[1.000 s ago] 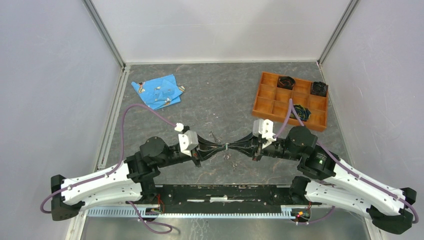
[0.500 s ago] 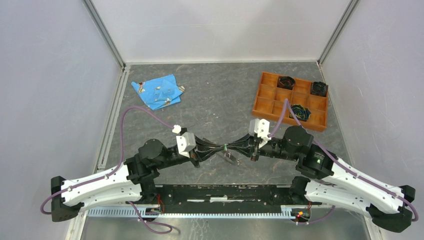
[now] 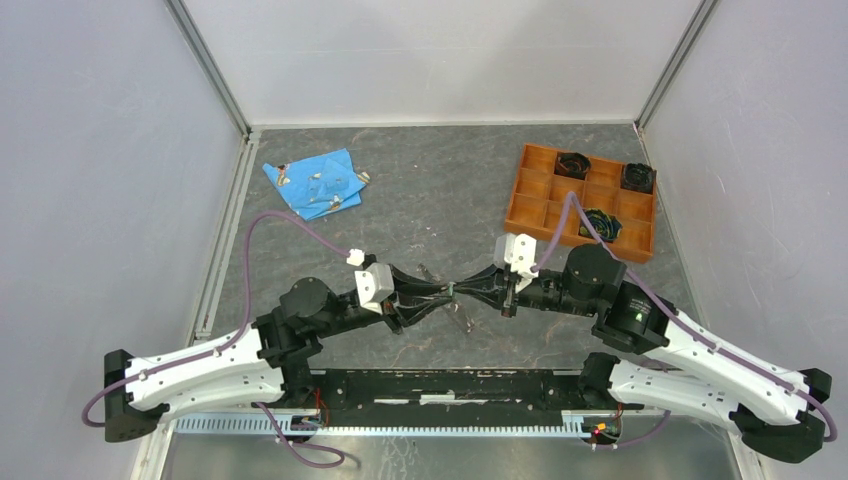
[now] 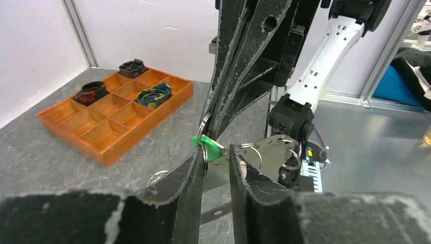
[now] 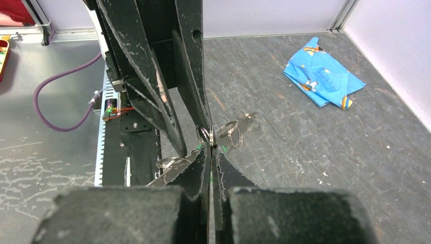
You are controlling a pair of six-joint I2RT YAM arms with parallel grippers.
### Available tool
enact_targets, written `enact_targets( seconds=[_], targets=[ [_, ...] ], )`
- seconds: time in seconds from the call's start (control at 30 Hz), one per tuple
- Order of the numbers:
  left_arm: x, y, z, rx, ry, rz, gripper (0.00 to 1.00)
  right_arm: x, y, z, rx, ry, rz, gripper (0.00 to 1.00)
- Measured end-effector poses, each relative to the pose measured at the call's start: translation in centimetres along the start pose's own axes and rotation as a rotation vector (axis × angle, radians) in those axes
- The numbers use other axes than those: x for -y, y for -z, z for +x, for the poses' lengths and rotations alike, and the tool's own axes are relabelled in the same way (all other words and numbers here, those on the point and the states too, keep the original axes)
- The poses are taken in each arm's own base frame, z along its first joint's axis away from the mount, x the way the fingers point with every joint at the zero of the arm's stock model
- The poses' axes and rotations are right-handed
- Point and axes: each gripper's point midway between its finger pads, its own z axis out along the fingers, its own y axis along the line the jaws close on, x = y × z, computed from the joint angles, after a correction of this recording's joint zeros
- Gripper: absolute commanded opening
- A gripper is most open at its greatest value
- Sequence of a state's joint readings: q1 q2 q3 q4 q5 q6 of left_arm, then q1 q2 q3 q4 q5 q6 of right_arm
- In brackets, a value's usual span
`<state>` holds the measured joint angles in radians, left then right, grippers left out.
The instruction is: Remove the keys from the keyring
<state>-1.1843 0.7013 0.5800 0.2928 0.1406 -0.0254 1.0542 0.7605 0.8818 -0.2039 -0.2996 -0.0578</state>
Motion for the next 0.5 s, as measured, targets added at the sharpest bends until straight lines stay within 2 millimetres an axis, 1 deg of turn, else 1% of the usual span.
enact_targets(
  seconds=[0.13, 0.3, 0.5],
  targets=[
    [0.24, -0.34, 0.24, -0.005, 0.001, 0.017, 0.36, -0.05, 0.15, -0.09, -0.004, 0.024, -0.009, 0.01],
    [0.36, -0.51, 0.56, -0.018, 0.003, 0.024, 0.36, -0.23, 0.45, 0.21, -0.018, 0.05, -0.022, 0.01],
    [0.68, -0.54, 0.5, -0.038, 0.006, 0.042, 0.37, -0.53, 0.76, 0.22, -0.02, 0.083, -0.042, 0.01]
  ],
)
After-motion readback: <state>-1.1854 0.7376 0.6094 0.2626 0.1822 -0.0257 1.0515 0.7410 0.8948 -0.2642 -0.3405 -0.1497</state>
